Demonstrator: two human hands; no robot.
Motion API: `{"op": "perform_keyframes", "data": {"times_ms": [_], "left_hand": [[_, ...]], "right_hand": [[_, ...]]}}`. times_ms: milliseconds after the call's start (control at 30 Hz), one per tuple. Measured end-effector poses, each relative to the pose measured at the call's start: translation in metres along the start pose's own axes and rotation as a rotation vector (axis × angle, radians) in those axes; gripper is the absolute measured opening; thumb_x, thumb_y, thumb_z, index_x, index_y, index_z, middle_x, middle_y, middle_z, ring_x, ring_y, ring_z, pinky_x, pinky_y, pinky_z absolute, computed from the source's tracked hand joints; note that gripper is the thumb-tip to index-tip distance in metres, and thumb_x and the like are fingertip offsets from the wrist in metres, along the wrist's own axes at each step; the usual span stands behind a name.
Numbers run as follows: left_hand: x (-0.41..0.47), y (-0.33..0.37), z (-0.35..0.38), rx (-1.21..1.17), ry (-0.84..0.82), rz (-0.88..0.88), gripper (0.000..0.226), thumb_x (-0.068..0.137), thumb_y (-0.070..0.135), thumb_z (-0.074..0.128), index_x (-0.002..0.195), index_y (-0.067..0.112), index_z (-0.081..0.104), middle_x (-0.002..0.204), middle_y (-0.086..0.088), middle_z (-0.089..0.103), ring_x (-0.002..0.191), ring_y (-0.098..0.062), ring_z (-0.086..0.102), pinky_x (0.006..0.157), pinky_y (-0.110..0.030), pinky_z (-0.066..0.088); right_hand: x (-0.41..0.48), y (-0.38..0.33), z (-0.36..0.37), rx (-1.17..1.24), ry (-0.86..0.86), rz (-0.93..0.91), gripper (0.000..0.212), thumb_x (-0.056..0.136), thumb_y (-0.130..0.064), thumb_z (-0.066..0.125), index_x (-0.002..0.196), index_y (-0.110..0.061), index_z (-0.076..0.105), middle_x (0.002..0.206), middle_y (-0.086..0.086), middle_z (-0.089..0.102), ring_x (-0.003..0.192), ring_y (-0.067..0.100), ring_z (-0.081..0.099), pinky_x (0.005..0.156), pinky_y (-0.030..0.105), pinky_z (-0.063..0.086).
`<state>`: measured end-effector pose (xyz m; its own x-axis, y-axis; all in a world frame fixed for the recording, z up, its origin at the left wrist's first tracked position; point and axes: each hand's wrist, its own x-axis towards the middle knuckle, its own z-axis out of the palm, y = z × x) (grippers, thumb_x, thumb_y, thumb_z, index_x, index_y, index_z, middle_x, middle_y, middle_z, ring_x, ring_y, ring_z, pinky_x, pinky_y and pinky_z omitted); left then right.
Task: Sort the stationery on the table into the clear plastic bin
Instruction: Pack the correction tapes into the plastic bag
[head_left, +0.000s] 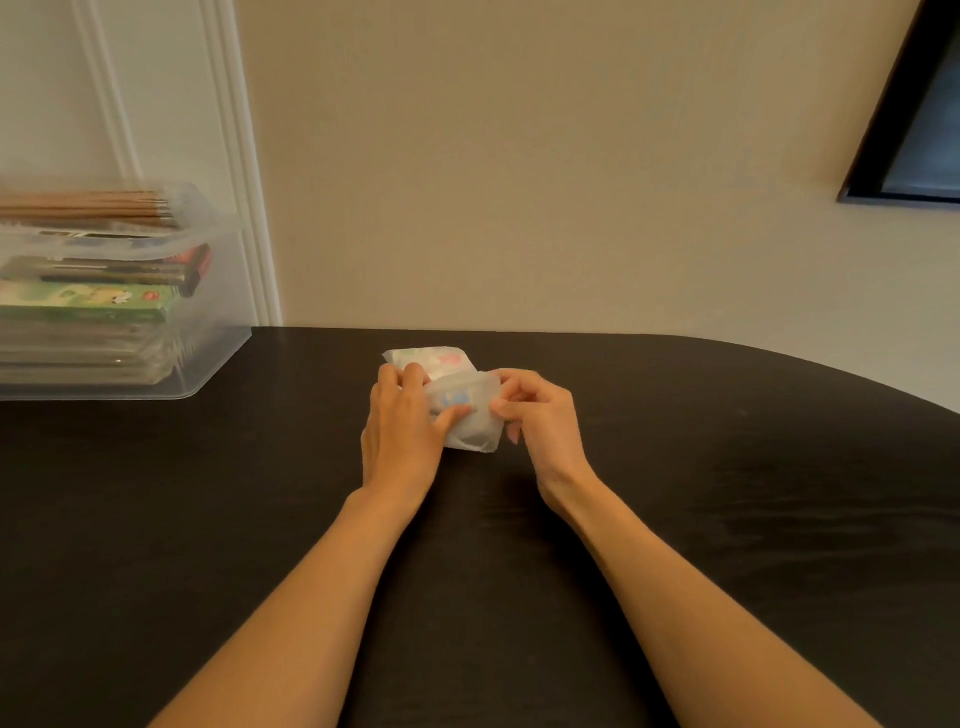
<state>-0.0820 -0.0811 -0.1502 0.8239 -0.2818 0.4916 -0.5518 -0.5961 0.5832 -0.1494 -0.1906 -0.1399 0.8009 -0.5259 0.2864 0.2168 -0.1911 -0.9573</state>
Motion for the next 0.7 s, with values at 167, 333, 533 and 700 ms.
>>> {"op": "perform_keyframes", "data": {"times_ms": [167, 333, 533, 700], "left_hand": [[-0.0011, 0.0011, 0.0003, 0.050, 0.019, 0.059, 0.028, 0.090, 0.029, 0.058, 0.113, 0.016, 0.051, 0.115, -0.003, 0.042, 0.105, -0.018, 0.042, 0.073, -0.026, 0.039], [0.0010, -0.0020, 0.0009, 0.127, -0.011, 0.132, 0.031, 0.095, 0.014, 0.045, 0.123, 0.016, 0.057, 0.122, -0.004, 0.052, 0.110, -0.020, 0.043, 0.088, -0.027, 0.030], [0.0019, 0.0023, 0.0023, 0.082, -0.050, 0.134, 0.020, 0.089, 0.003, 0.051, 0.108, 0.010, 0.054, 0.119, -0.005, 0.045, 0.108, -0.018, 0.042, 0.083, -0.025, 0.041], [0.0045, -0.0011, 0.0015, 0.053, -0.077, 0.118, 0.030, 0.085, 0.001, 0.053, 0.112, 0.014, 0.049, 0.121, -0.003, 0.043, 0.108, -0.018, 0.042, 0.081, -0.028, 0.043]], "right_hand": [[-0.0028, -0.0042, -0.0099, 0.085, -0.028, 0.103, 0.030, 0.082, 0.006, 0.049, 0.057, -0.011, 0.051, 0.086, -0.002, 0.063, 0.066, 0.011, 0.051, 0.049, 0.017, 0.038], [-0.0054, -0.0057, -0.0098, 0.204, -0.088, 0.116, 0.029, 0.083, 0.004, 0.049, 0.058, -0.012, 0.049, 0.088, 0.002, 0.068, 0.075, 0.013, 0.057, 0.050, 0.019, 0.034], [-0.0040, -0.0021, -0.0068, 0.006, -0.119, 0.183, 0.021, 0.091, -0.002, 0.046, 0.073, -0.010, 0.052, 0.072, 0.003, 0.065, 0.070, 0.009, 0.058, 0.062, 0.021, 0.045], [-0.0034, -0.0008, -0.0075, 0.051, -0.125, 0.246, 0.025, 0.091, -0.003, 0.047, 0.068, -0.011, 0.053, 0.070, 0.005, 0.056, 0.061, 0.012, 0.049, 0.064, 0.024, 0.045]]}}
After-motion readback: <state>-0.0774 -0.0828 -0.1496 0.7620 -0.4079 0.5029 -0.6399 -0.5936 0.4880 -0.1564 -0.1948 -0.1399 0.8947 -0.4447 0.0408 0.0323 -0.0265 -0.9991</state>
